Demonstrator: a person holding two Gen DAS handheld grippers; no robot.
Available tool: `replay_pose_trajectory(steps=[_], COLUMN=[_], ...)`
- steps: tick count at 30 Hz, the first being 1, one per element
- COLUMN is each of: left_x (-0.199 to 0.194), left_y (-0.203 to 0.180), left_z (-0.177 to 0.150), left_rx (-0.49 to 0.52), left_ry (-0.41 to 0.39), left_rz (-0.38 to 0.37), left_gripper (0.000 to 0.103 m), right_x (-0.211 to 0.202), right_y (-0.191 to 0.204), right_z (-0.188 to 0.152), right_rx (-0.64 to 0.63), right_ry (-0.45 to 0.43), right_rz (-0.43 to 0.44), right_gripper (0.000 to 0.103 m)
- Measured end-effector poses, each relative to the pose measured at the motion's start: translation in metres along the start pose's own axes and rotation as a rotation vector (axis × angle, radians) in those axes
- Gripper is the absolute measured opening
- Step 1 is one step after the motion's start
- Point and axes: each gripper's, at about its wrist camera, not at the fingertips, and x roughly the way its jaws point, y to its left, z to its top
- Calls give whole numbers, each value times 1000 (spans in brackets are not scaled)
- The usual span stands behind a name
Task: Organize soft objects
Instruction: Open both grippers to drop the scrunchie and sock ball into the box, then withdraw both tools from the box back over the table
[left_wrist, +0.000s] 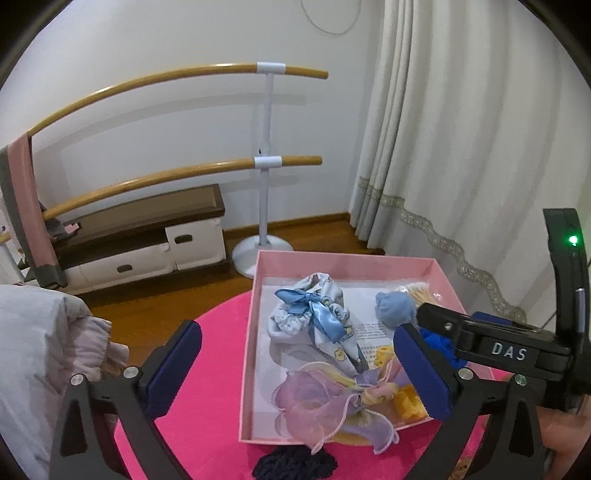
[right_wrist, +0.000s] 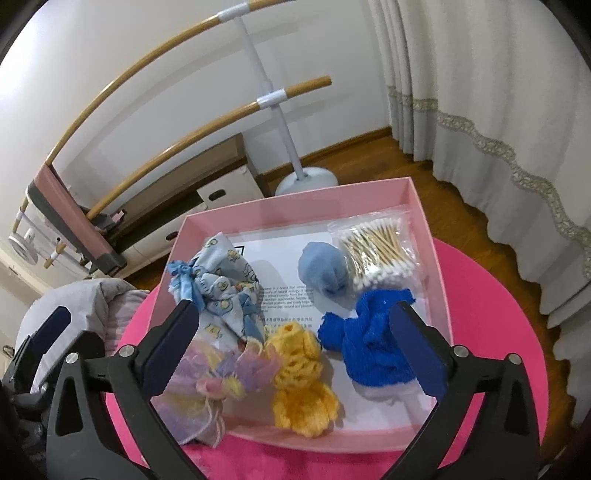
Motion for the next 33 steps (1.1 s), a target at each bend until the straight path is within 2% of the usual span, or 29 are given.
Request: replay_pose_trajectory(steps=[6,18,25,33], left_x=[-37,-132,-177,-214], left_y=[-2,6,8,13], left_z=[-21,-89,-126,-151], left_rx=[15,29,31,18], left_ry=[-56,-154,-189,-197], left_rz=[25,46,52,57], left_gripper=[103,103,103,103], right_x=[-34,-122,-168,-210], right_y=[2,7,16,30], right_z=[-13,-60,-92,-143], right_rx=[16,19,-17,-63], right_ry=[-50,-193,-279,-360], right_rz=[-8,-9,-64,-132], right_gripper=[103,103,103,103])
